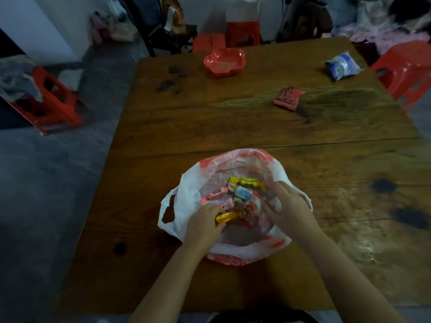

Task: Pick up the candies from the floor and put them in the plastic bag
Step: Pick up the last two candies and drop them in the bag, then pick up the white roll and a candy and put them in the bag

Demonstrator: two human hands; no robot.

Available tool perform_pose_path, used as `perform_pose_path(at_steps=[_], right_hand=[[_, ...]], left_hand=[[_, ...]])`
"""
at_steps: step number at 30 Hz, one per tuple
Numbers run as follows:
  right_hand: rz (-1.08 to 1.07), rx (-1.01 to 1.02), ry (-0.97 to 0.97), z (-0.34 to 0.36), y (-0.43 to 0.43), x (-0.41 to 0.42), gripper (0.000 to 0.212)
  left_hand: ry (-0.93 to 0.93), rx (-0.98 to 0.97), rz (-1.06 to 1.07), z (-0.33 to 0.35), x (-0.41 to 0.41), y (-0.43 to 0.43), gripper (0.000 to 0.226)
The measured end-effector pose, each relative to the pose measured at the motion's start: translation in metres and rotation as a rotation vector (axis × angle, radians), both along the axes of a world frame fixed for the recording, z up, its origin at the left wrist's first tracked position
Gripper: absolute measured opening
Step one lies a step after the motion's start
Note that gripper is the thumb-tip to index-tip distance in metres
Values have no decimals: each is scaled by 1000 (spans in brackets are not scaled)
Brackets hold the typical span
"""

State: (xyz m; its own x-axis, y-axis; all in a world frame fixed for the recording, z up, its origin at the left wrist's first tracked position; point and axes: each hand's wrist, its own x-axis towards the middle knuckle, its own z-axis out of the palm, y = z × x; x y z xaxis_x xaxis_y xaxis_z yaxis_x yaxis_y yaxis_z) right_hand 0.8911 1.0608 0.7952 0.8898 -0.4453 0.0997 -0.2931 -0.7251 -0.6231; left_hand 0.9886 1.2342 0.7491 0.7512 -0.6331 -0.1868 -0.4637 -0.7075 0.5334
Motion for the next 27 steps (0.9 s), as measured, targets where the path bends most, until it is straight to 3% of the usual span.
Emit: perform_pose_path(at_steps=[6, 14, 23, 27], right_hand=[[43, -10, 17, -4, 0, -3, 33], [18, -174, 28, 2, 11, -31, 30], [-333, -143, 94, -10, 39, -145, 35], [-473, -131, 34, -10, 36, -187, 33]], left_hand=[[-111, 96, -61, 14, 4, 5, 32], [-320, -100, -95, 46, -19, 27, 26], [-346, -228, -406, 51, -70, -8, 27], [-321, -258, -518, 55, -97, -19, 29]])
